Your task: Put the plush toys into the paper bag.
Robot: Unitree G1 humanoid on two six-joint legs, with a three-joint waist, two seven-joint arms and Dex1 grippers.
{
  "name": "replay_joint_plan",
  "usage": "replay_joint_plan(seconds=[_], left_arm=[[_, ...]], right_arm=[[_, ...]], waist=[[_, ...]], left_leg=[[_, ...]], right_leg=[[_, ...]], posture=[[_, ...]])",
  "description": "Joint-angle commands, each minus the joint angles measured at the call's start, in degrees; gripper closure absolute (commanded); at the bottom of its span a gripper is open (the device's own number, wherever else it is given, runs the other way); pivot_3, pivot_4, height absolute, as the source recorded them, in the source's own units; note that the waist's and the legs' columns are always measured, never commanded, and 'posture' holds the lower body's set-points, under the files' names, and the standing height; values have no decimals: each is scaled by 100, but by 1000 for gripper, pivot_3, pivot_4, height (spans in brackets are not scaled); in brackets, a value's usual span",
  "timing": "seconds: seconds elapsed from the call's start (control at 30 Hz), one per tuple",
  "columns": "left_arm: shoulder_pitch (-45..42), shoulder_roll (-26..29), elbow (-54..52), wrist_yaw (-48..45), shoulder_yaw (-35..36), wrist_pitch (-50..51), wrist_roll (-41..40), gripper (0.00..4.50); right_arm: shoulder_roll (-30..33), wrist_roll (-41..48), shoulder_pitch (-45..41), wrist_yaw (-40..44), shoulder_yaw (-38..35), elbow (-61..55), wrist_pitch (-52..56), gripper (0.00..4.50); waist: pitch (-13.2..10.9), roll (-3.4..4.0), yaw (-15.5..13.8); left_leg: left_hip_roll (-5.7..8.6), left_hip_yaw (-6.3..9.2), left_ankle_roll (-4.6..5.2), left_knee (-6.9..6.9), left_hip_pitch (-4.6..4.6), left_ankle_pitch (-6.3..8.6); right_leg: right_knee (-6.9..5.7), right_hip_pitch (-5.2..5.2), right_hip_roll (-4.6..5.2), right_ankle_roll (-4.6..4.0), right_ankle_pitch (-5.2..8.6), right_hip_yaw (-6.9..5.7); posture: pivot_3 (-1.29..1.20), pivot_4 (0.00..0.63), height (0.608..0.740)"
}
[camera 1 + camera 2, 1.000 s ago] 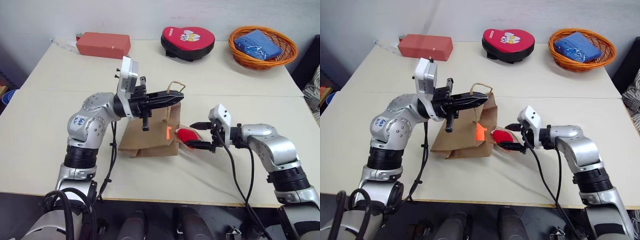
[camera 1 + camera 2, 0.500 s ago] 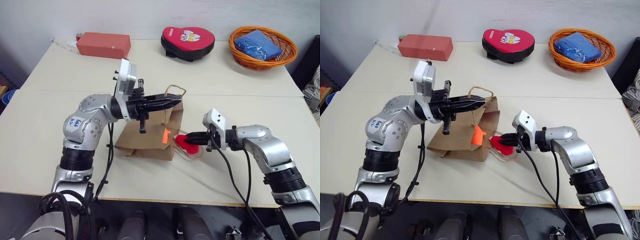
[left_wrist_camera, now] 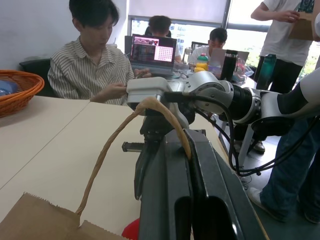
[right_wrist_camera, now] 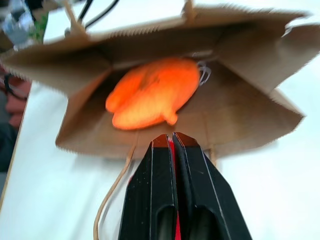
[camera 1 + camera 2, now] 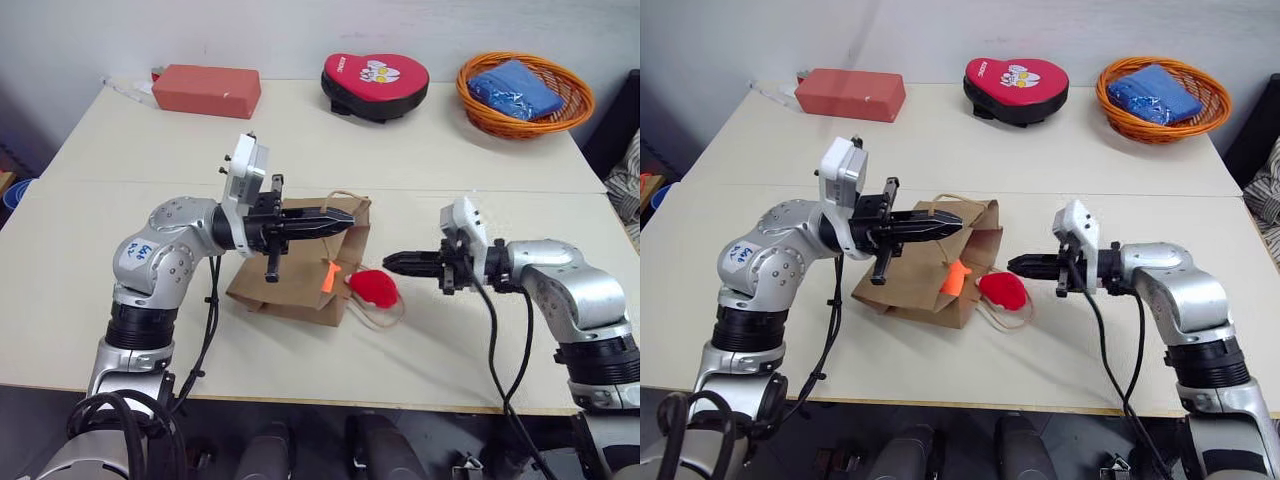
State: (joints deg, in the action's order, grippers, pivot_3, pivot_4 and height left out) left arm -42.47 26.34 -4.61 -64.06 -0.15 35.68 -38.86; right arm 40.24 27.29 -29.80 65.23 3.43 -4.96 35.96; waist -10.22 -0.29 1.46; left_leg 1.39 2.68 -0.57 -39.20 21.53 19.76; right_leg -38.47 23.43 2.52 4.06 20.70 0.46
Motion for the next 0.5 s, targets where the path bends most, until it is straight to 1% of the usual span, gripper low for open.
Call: replay_joint_plan(seconds=[0.03, 0.17, 0.33, 0.43, 0.5], left_arm=[[-98, 43, -180, -59, 10, -48, -69, 4500], [-104, 39, -181, -48, -1, -49, -71, 4500], [-78, 51, -211, -27, 9, -26, -84, 4500], [-75, 53, -223, -13, 16, -16, -94, 4500], [-77, 62, -219, -18, 17, -18, -93, 4500]], right_arm=[[-47, -430, 214, -264, 310, -307, -328, 3124], [-68, -809, 316, -368, 513, -256, -750, 1802], [-70, -1118, 295, -418, 696, -55, -896, 1802], [-150, -1142, 252, -471, 708, 28, -900, 2435], [-137, -1181, 248, -408, 782, 58, -956, 3094]], waist=[[0, 0, -6], [0, 0, -9], [0, 0, -8], [0, 0, -3], [0, 0, 0]], left_leg=[[0, 1, 0, 0, 0, 0], [1, -1, 0, -1, 1, 0], [1, 0, 0, -2, 0, 0], [1, 0, 0, -2, 0, 0], [1, 0, 0, -2, 0, 0]], right_leg=[[1, -1, 0, 0, 0, 0], [-2, -1, 1, 0, 0, 1], [0, -1, 1, 0, 0, 0], [1, -1, 1, 0, 0, 0], [0, 0, 0, 0, 0, 0]], posture=[[0, 150, 740], [0, 150, 740], [0, 150, 740], [0, 150, 740], [0, 150, 740]])
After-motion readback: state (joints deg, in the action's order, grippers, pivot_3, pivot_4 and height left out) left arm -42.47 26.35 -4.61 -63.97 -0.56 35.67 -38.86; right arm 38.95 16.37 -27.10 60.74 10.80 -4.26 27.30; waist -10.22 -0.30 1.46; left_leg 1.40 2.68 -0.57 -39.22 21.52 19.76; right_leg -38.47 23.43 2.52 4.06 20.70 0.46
